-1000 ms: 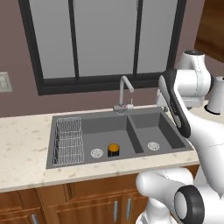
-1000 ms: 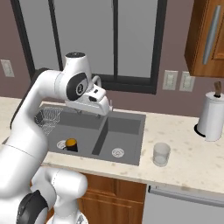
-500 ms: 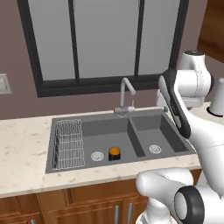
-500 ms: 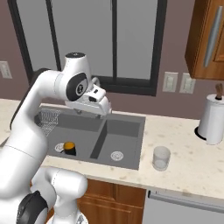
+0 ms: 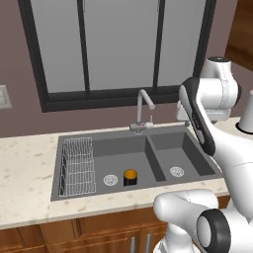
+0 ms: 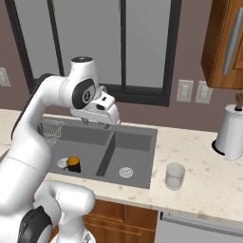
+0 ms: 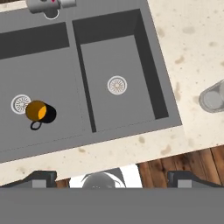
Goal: Move any existing items from the left basin to the right basin for drying. Then move the glass cup from the counter to the left basin of the sink for washing.
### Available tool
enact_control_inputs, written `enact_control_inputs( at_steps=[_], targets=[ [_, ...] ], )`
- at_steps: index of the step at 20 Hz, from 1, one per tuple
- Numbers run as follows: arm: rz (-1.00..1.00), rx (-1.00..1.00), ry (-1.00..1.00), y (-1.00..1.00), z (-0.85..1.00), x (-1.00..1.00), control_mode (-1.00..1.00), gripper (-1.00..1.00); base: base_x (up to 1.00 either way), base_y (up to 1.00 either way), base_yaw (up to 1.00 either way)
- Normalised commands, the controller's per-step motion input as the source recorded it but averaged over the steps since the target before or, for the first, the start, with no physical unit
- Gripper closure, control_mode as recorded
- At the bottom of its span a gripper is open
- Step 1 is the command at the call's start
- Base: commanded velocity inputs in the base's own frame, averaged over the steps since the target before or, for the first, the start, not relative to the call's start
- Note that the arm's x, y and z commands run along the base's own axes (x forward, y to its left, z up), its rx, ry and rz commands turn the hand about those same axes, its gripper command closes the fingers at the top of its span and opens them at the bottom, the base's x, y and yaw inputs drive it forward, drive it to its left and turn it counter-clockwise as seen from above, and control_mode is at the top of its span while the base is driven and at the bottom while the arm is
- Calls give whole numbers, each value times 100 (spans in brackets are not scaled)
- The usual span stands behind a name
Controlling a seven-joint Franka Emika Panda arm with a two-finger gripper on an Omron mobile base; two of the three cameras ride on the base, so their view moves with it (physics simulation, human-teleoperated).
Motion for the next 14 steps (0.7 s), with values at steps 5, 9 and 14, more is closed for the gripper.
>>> enact_control_inputs(
  at_steps=[5,9,14],
  targets=[
    [0,1,3,5,-6,-1,-100,-100,0,0,0],
    [0,0,9,54,-47,-10,-100,-100,0,0,0],
    [8,0,15,95,-78,-14,-100,-100,0,0,0]
  ],
)
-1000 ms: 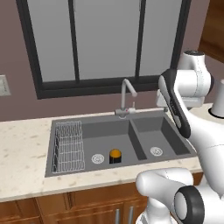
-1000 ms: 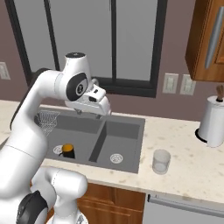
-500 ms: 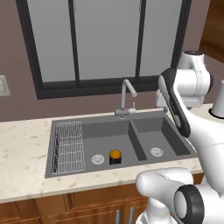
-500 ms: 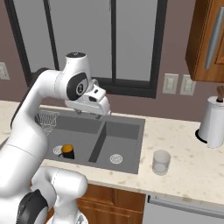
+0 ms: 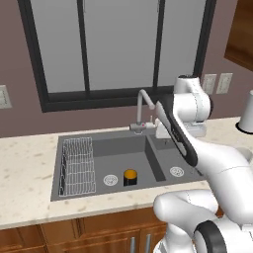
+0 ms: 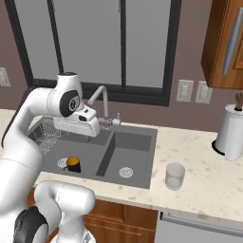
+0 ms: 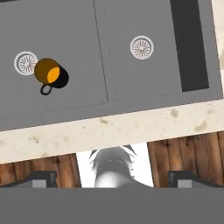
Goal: Move any existing items from the left basin to the right basin for drying. Then move the glass cup from the counter to the left basin of the sink for washing.
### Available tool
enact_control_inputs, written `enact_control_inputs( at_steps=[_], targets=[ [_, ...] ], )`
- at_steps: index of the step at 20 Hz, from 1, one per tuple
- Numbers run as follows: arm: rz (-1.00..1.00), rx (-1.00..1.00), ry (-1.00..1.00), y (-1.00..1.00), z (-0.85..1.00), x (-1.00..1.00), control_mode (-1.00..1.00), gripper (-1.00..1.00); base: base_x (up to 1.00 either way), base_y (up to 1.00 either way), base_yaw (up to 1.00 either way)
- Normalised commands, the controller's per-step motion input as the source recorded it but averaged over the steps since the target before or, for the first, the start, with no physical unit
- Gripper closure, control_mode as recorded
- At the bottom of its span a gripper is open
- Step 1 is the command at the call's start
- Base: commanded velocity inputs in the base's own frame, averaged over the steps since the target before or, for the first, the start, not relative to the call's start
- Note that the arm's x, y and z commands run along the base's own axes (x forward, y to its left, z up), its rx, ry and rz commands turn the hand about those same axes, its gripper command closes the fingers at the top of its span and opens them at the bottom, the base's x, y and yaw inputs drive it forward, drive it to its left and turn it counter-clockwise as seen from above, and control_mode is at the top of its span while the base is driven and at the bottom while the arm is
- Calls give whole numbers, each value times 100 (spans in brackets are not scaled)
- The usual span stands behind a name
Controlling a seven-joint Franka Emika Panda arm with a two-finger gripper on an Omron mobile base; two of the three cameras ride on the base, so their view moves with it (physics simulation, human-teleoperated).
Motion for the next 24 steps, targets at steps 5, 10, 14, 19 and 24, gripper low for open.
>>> enact_control_inputs(
  at_steps=[5,10,14,19,24],
  targets=[
    [12,2,15,85,-43,-32,-100,-100,0,0,0],
    [2,0,11,56,-45,8,-100,-100,0,0,0],
    [0,0,12,13,-35,44,-100,-100,0,0,0],
    [0,0,11,0,-41,38,-100,-100,0,0,0],
    [0,0,11,0,-45,47,-100,-100,0,0,0]
  ],
)
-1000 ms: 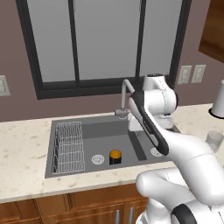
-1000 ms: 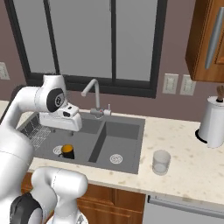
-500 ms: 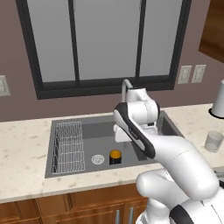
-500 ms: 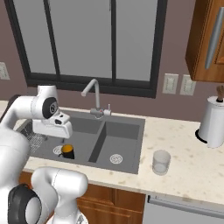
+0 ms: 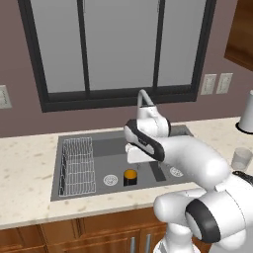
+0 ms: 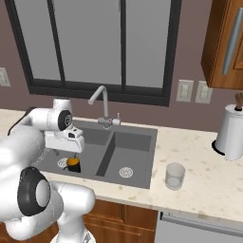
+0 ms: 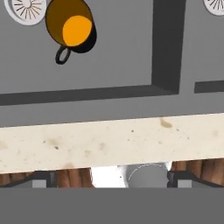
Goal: Move any existing items from the left basin to the right basin for drying. Then move the glass cup from the counter to the left basin of the sink for washing.
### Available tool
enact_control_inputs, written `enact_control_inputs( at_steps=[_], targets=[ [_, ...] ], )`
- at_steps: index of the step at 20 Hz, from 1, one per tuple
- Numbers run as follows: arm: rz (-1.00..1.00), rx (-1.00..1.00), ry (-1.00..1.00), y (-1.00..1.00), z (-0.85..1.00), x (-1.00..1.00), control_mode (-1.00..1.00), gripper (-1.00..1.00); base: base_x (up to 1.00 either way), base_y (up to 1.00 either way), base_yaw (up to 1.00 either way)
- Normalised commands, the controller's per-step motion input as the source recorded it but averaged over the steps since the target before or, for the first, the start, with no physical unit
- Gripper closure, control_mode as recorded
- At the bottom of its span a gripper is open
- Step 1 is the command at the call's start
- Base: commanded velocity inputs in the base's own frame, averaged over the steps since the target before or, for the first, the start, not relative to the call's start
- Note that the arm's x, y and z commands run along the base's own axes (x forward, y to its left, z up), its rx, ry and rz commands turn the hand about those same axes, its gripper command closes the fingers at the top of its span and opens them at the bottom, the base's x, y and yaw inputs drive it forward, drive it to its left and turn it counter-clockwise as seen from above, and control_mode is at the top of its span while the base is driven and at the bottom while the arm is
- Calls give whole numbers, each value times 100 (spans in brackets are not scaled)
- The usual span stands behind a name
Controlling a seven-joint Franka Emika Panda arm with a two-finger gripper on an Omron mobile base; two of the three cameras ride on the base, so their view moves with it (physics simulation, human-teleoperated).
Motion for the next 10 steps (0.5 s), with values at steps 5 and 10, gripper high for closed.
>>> enact_control_inputs(
  at_steps=[5,10],
  targets=[
    [0,0,11,0,-37,40,-100,-100,0,0,0],
    [0,0,6,0,-45,32,-100,-100,0,0,0]
  ],
)
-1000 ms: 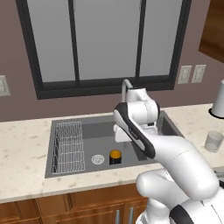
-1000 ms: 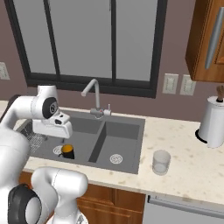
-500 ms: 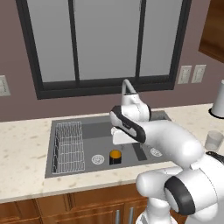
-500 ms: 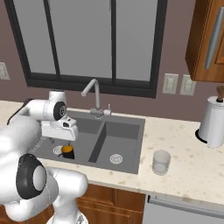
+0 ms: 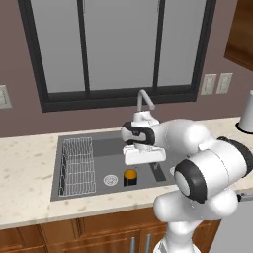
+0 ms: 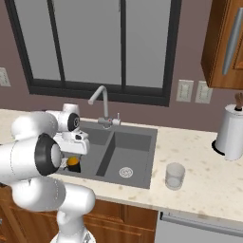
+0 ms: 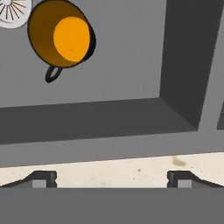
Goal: Move any existing items from the left basin to the right basin for drying. Then move the glass cup from the counter to the left basin of the sink for washing.
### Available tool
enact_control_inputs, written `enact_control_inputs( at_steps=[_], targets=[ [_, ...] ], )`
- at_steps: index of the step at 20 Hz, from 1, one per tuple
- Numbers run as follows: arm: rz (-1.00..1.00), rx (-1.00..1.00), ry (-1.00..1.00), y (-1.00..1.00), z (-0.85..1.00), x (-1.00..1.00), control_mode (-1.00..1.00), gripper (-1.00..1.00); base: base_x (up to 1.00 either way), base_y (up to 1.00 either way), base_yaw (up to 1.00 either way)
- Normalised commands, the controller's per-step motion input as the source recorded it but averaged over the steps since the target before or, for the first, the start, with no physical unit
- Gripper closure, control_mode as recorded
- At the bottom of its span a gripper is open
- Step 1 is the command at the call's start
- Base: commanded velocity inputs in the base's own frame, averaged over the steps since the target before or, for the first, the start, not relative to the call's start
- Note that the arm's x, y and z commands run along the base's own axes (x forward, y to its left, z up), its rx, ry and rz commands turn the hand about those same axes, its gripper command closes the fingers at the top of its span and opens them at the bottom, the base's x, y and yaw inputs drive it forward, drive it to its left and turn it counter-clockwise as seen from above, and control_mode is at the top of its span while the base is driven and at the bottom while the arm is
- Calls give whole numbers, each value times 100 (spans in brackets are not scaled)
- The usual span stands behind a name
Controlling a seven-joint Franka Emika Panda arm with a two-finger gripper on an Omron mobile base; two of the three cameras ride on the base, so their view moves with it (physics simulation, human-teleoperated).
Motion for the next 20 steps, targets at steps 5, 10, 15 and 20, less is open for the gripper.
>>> enact_control_inputs(
  at_steps=[5,10,15,20],
  targets=[
    [0,0,0,0,-45,23,-100,-100,0,0,0],
    [0,0,0,0,-33,22,-100,-100,0,0,0],
    [0,0,0,0,-23,30,-100,-100,0,0,0],
    [0,0,0,0,-20,33,-100,-100,0,0,0]
  ],
)
